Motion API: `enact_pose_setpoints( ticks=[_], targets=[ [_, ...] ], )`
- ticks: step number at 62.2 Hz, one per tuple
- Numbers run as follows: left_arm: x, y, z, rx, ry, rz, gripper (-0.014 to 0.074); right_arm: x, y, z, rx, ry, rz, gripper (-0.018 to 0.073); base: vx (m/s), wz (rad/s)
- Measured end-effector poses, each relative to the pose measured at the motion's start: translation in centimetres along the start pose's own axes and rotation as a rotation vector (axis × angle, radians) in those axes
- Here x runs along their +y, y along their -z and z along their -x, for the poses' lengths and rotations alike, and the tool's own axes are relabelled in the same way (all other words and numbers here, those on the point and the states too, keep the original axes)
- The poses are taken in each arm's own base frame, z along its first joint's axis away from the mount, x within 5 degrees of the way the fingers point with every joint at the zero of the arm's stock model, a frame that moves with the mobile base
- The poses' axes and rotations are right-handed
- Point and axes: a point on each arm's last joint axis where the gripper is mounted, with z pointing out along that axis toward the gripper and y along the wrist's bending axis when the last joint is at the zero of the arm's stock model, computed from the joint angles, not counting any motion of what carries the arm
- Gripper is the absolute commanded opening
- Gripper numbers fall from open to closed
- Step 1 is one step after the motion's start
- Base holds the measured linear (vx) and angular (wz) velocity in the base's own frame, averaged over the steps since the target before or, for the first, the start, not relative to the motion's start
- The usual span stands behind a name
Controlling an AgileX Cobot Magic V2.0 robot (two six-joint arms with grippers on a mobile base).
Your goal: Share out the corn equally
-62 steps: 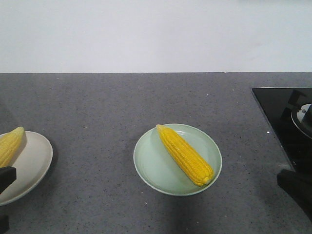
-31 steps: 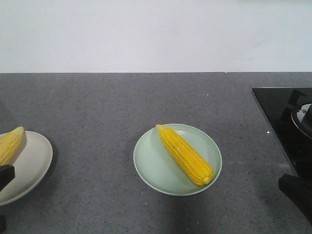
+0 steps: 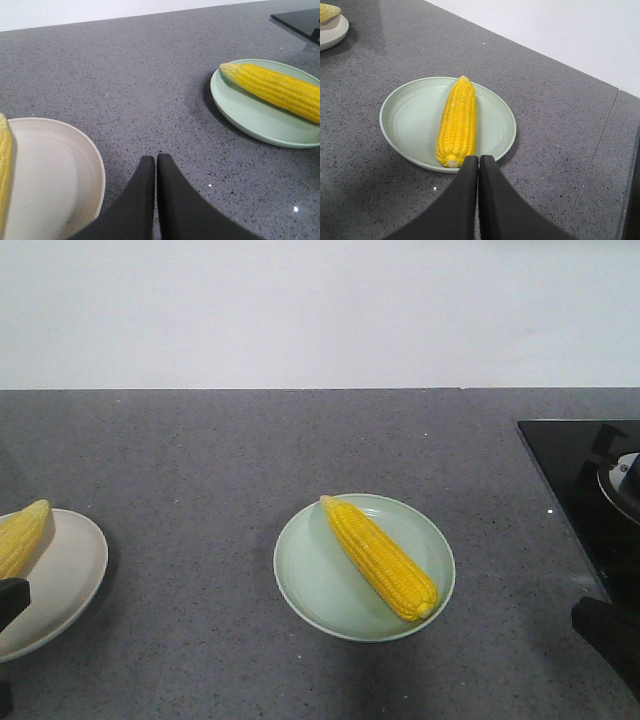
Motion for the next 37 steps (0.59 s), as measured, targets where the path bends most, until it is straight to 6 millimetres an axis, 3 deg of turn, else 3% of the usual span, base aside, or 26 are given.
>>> enact_pose_setpoints(
  ticks=[20, 29, 37],
  targets=[
    [0.8, 0.2, -0.6, 0.054, -0.046, 0.096, -0.0007, 0.0, 0.0, 0.0, 0.0, -0.001, 0.0, -0.0004, 0.0, 0.0],
    [1.8, 1.1, -2.6, 0.027, -0.022, 0.23, -0.0007, 0.0, 0.0, 0.0, 0.0, -0.001, 0.0, -0.0004, 0.0, 0.0],
    [2.3, 1.4, -5.7, -0.101, -0.001, 0.307, -0.0007, 0.0, 0.0, 0.0, 0.0, -0.001, 0.0, -0.0004, 0.0, 0.0]
  ],
)
